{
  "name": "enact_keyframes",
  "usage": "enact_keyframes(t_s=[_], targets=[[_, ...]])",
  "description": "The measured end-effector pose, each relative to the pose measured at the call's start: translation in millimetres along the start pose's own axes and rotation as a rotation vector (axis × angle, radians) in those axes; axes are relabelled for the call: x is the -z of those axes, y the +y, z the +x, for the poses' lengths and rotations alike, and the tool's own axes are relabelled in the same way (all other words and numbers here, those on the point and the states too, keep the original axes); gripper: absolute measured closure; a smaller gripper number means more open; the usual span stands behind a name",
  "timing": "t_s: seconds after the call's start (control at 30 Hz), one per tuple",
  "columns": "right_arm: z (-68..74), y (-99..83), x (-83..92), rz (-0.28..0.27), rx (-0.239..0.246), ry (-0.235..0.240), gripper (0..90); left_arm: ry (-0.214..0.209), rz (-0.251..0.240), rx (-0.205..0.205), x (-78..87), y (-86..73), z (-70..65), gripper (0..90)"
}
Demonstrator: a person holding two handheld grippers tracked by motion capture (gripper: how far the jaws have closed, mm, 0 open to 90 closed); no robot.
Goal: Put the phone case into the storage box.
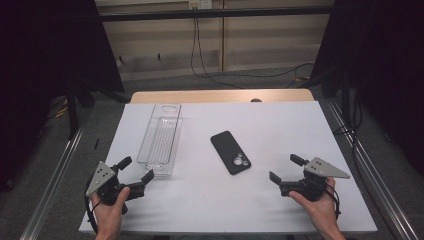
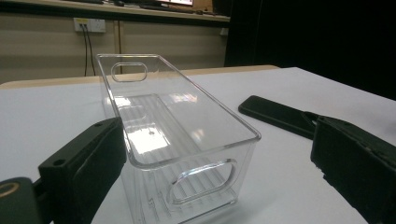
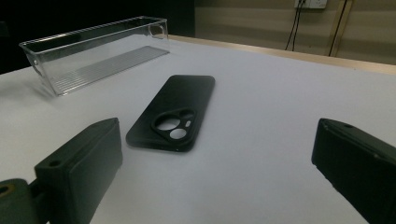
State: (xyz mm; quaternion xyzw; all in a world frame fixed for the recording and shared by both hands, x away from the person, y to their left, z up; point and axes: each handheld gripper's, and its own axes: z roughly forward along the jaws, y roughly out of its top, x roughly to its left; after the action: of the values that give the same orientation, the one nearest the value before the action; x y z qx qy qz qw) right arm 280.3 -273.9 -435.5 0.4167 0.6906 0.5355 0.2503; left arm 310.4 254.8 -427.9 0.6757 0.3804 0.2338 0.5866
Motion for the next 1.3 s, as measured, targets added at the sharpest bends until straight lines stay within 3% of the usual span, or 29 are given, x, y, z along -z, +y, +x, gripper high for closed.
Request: enact_keyframes(t_s=[0.23, 0.6, 0.97, 1.3], targets=[[3.3, 9.7, -22.6, -0.006, 0.039, -0.008, 0.9, -0.003, -0.003, -0.002, -0.4, 0.0, 0.4, 3.4], [7.0, 21.0, -47.0, -0.024, 0.054, -0.015, 1.2, -0.008, -0.003, -0.002, -0.6, 0.1, 0.8, 3.4], [0.7, 40.1, -70.2, -0.063, 0.027, -0.025, 1.3, -0.01, 0.0, 0.005, -1.2, -0.6, 2.4, 3.4], [-6.5, 63.3, -91.4, -0.081, 0.062, -0.054, 2.2, -0.011, -0.004, 0.0, -1.1, -0.2, 2.4, 3.4]])
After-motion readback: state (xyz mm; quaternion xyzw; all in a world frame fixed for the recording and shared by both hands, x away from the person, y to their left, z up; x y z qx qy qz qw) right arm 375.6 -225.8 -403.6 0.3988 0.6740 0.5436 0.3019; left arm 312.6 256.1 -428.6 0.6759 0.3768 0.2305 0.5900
